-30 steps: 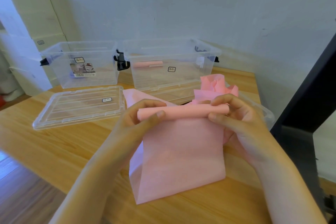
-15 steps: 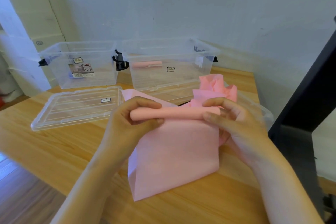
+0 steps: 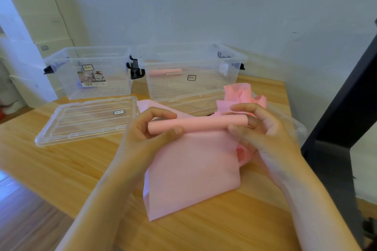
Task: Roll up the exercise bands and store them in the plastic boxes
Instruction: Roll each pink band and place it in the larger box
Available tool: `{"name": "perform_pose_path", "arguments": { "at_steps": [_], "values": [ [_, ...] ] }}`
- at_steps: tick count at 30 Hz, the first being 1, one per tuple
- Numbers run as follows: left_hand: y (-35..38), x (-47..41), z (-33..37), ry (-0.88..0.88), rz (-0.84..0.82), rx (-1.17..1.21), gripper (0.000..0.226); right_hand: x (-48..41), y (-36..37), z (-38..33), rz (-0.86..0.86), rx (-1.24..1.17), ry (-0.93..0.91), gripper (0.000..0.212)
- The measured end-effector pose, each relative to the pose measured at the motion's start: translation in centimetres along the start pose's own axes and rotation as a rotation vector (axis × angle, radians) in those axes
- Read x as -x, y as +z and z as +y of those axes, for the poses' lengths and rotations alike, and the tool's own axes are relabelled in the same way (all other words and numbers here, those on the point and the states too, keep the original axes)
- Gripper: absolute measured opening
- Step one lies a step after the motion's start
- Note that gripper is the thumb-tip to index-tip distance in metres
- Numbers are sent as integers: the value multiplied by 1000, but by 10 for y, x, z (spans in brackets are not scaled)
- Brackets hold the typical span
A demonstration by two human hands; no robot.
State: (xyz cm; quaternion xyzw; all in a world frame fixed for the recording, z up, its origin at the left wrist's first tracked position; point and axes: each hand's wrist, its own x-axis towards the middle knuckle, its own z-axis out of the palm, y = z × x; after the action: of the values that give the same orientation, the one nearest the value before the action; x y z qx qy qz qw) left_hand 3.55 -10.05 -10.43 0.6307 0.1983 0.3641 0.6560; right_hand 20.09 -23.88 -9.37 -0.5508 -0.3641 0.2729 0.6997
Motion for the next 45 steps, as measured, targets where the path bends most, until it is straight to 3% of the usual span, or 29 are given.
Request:
{"name": "perform_pose_path", "arguments": {
  "at_steps": [5, 15, 23, 30, 34, 37, 45],
  "values": [
    [1, -1, -1, 35, -1, -16, 20, 0, 2, -2, 67, 25, 38, 22],
    [5, 2, 4, -1, 9, -58, 3, 1, -2, 1, 3, -28, -65, 22],
    [5, 0, 4, 77, 63, 12, 19, 2, 0, 0, 4, 14, 33, 32],
    [0, -2, 0, -37, 23, -13, 15, 1, 1, 0, -5, -38, -62, 22],
    [2, -1, 0, -14, 51, -8, 19, 0, 3, -1, 84, -39, -40, 35],
    [3, -2, -2, -10, 132, 18, 9, -1, 8, 1, 182, 21, -31, 37],
    [8, -4, -4, -10, 208, -18, 13, 1, 9, 5, 256, 47, -103, 17]
  ]
}}
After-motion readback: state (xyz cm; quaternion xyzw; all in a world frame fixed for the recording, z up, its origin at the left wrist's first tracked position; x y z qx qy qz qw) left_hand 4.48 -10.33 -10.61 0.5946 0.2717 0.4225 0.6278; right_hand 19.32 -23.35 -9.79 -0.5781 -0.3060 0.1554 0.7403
